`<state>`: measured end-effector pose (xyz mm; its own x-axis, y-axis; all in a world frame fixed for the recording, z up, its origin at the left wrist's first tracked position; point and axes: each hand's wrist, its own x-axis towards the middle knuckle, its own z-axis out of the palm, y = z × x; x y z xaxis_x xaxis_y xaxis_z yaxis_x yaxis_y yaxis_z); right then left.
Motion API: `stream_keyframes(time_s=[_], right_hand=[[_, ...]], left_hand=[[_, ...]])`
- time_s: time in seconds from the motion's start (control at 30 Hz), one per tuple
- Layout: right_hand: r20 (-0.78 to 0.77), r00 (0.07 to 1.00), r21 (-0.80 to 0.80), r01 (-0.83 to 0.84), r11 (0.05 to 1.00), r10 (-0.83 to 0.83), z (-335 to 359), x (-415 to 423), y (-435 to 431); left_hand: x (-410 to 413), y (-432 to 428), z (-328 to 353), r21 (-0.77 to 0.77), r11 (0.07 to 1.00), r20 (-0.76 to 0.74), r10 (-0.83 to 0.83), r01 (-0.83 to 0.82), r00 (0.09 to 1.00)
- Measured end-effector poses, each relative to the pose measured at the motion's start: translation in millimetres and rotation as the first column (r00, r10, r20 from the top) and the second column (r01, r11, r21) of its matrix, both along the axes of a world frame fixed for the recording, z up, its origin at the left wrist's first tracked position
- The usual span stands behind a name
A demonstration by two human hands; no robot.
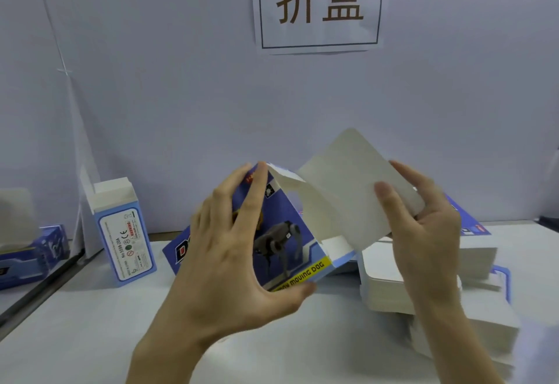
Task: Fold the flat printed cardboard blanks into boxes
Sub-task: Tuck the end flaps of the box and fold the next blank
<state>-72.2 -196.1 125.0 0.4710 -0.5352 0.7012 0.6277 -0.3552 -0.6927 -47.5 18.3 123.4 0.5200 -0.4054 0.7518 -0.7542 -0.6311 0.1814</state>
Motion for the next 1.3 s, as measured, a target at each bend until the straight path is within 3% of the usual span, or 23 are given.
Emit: stream_keyframes(time_s=[0.2,0.3,0.37,0.43,0.53,0.6,0.67,0.73,0.83,0.87,0.97,1.13,1.3], right_hand=[[0.077,0.990,-0.335,0.140,0.932,-0.121,-9.0,3.1,-6.2],[0.138,0.965,-0.416,0.259,0.871,-0.221,-8.8,4.3,-4.9],[0.107,0.977,-0.448,0.211,0.869,-0.182,-6.6,1.3,-3.8],[-0.006,1.000,-0.368,-0.027,0.929,0.026,-4.0,-1.4,0.6],[-0.058,0.925,-0.035,-0.378,0.925,0.375,2.4,-4.6,7.6],[-0.045,0.815,0.211,-0.557,0.803,0.578,5.9,-6.4,6.7],[-0.073,0.693,0.312,-0.667,0.676,0.717,6.0,-7.5,6.6],[-0.187,0.671,0.301,-0.656,0.692,0.717,0.9,-4.5,6.3],[-0.244,0.498,0.432,-0.712,0.553,0.832,-0.9,-2.9,9.2],[-0.252,0.486,0.418,-0.725,0.547,0.837,-2.3,-1.4,7.1],[-0.333,0.491,0.340,-0.734,0.588,0.805,-2.7,0.2,5.9],[-0.344,0.588,0.287,-0.676,0.678,0.732,-3.0,0.8,9.1],[-0.433,0.565,0.192,-0.704,0.684,0.702,0.3,-0.5,9.2]], left_hand=[[-1.6,3.5,2.0,0.036,0.999,-0.026,0.007,-0.006,1.000],[-2.3,2.1,2.0,0.024,1.000,-0.006,0.004,-0.004,1.000],[-2.3,-0.7,1.2,0.032,0.999,0.009,0.014,-0.014,1.000],[-1.1,-3.2,-0.5,0.042,0.999,0.018,0.026,-0.027,0.999],[2.3,-3.0,-3.1,0.018,1.000,0.012,-0.005,0.005,1.000],[3.8,-1.6,-3.3,0.000,0.999,0.015,-0.032,0.032,0.999],[4.1,-2.2,-3.7,0.019,0.999,0.006,-0.049,0.049,0.999],[4.2,-4.5,-5.2,0.057,0.996,-0.020,-0.064,0.065,0.998],[4.6,-6.0,-6.7,0.070,0.995,-0.047,-0.061,0.064,0.997],[4.7,-5.7,-6.6,0.062,0.996,-0.057,-0.066,0.069,0.996],[4.5,-4.7,-6.9,0.081,0.993,-0.085,-0.078,0.085,0.993],[2.7,-7.5,-7.5,0.122,0.990,-0.106,-0.064,0.077,0.992],[0.1,-4.8,-4.8,0.061,0.993,-0.082,-0.095,0.100,0.992]])
